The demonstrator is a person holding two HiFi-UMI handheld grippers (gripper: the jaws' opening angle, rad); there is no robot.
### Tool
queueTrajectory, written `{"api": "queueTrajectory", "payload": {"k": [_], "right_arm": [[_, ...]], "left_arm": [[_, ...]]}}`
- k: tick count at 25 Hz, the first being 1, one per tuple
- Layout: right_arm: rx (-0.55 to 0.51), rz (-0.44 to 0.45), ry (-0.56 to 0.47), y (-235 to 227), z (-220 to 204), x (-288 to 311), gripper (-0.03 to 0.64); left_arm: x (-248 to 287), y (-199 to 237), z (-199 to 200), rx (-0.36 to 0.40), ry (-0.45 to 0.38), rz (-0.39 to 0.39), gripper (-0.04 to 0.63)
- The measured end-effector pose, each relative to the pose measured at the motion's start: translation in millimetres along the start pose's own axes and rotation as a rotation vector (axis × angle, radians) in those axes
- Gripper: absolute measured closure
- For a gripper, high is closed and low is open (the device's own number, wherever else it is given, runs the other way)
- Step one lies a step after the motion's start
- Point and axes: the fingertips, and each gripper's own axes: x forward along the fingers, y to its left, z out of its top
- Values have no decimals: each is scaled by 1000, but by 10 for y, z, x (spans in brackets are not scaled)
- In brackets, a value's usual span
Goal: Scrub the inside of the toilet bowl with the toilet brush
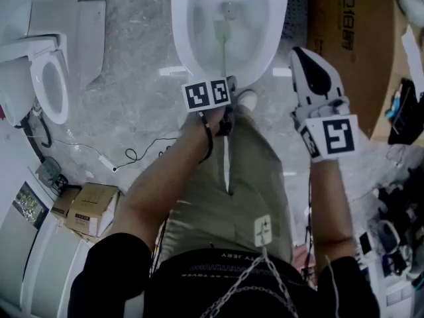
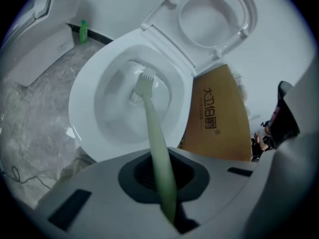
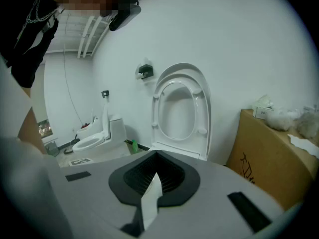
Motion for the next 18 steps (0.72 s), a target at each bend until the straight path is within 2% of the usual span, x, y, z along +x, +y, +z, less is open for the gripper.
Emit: {"api": "queueTrajectory", "payload": {"k": [4, 7, 12, 18], "right_arm": [[28, -19, 17, -35, -86, 37, 626], [43, -30, 24, -51, -131, 85, 626], [74, -55, 34, -102, -190, 128, 626], [90, -68, 42, -114, -203, 176, 626]], "left_arm": [[245, 203, -75, -113, 89, -9, 594], [378, 265, -93, -205, 152, -50, 594], [523, 324, -92, -310, 225, -75, 594], [609, 457, 71, -351, 261, -30, 594]]}}
